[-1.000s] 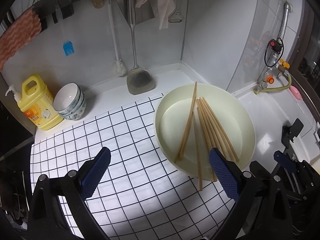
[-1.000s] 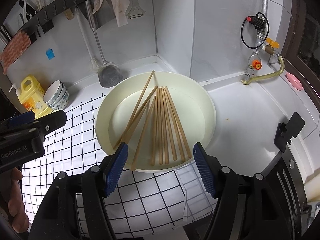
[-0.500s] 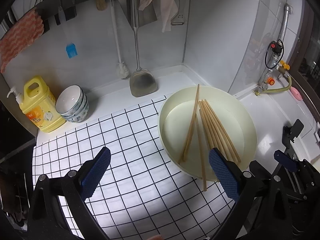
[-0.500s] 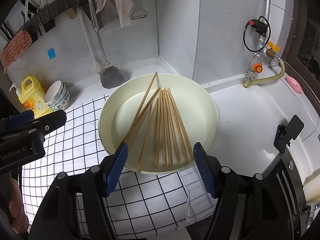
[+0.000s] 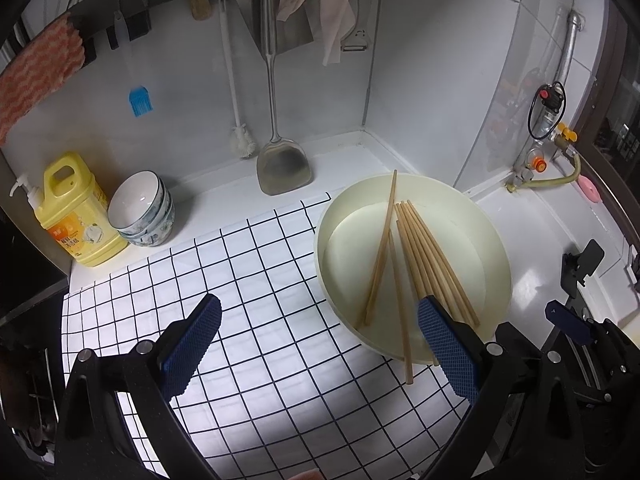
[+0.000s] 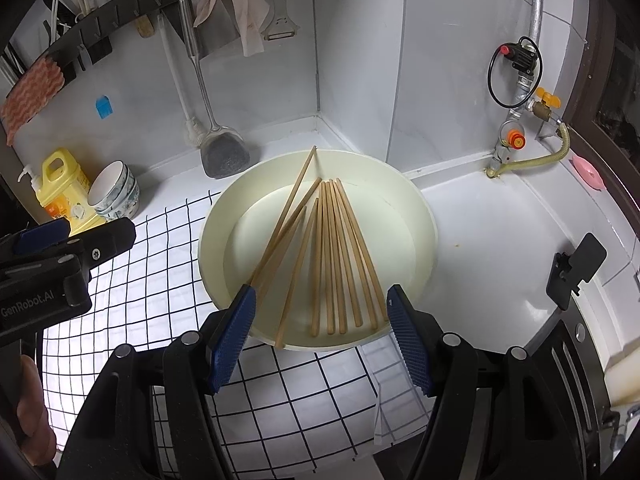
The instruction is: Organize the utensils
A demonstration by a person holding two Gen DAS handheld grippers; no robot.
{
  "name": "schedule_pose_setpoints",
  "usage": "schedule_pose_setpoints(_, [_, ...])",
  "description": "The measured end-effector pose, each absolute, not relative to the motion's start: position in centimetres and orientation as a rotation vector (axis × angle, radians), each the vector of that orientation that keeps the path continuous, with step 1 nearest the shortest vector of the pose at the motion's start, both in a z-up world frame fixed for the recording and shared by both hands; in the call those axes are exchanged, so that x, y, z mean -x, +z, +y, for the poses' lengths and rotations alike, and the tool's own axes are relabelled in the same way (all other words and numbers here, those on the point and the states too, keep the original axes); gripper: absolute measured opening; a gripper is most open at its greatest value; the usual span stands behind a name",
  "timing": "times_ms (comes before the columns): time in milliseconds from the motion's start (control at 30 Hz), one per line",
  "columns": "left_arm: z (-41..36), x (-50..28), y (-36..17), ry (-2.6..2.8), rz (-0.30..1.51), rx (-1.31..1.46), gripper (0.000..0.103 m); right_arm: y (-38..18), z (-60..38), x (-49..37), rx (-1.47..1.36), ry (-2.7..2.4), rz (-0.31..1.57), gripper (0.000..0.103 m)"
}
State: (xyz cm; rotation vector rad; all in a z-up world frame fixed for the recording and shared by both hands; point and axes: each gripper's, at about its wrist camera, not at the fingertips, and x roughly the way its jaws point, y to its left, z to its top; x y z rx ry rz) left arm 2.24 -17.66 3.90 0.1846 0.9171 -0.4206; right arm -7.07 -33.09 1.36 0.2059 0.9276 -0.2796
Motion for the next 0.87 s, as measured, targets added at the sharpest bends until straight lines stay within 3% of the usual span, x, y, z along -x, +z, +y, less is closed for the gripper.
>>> schedule_pose_setpoints(867, [-17.61, -2.59, 3.54, -0.425, 0.956, -0.169, 0.097, 1.33, -33.08, 6.84, -0.208, -0.278, 0.926, 0.065])
